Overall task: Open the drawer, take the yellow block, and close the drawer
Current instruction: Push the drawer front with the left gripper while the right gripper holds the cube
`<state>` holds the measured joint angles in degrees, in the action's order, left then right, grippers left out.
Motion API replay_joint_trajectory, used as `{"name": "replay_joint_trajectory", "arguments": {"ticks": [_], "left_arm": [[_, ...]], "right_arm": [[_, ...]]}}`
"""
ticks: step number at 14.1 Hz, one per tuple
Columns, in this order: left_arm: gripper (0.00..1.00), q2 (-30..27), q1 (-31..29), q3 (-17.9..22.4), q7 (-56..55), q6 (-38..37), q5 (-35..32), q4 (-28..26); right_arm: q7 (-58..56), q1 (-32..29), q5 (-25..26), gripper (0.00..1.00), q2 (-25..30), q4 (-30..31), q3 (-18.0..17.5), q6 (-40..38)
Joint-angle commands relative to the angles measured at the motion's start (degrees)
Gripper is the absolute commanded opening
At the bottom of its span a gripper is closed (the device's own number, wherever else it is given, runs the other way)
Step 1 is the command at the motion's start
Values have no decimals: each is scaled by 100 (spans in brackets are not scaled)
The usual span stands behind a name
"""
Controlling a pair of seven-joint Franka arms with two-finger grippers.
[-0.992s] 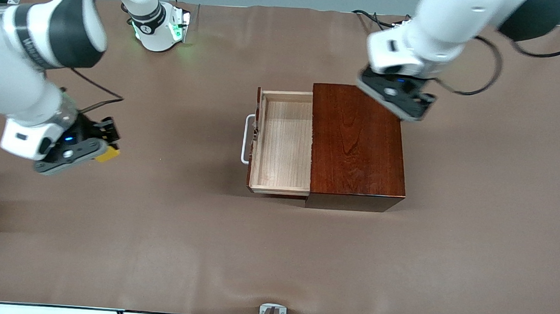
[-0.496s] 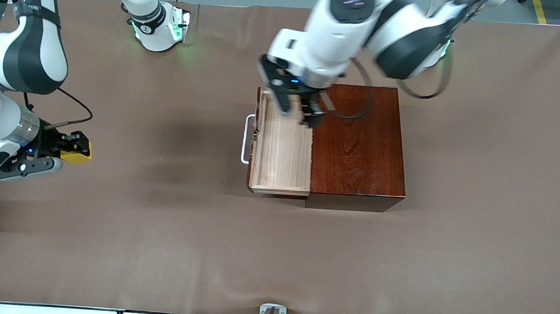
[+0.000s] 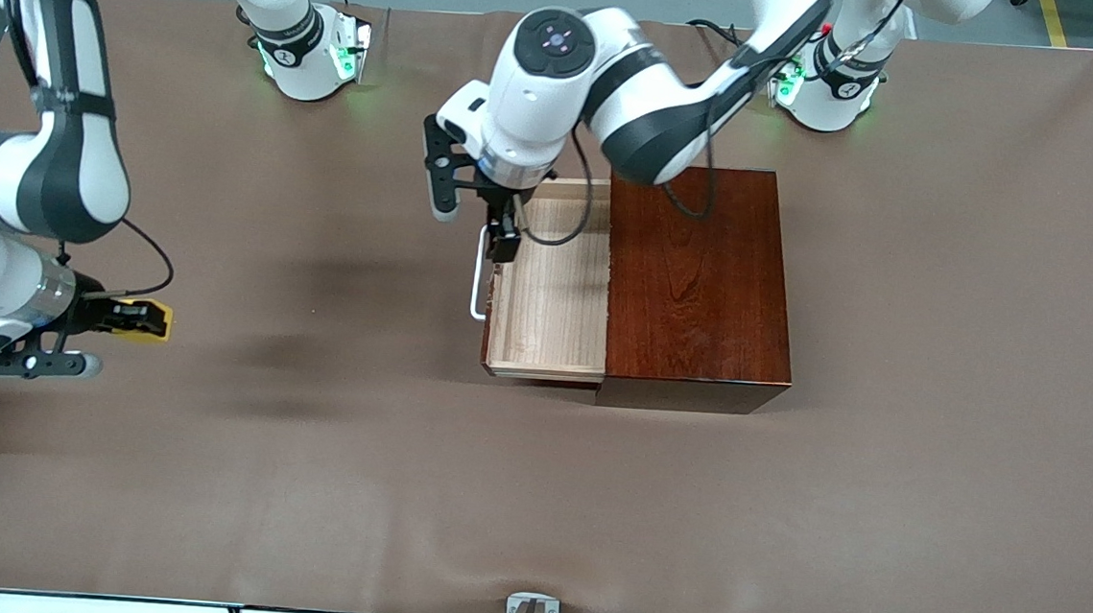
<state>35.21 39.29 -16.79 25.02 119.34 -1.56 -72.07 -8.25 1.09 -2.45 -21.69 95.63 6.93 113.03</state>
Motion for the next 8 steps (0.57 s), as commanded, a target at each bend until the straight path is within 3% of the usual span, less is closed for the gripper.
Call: {"name": "replay_joint_trajectory", "arguments": {"ticks": [1,4,8], "left_arm": [[100,450,437,403,152,413,-90,290],[100,723,790,825,414,783,-90,290],[100,935,782,870,969,872,-90,282]], "right_arm": [[340,-188,-98,0,-282,-18,-121,236],[429,-232,-333,0,-493,-27,-130,369],[438,-180,-572,0,-871,-27,-121,817]]}}
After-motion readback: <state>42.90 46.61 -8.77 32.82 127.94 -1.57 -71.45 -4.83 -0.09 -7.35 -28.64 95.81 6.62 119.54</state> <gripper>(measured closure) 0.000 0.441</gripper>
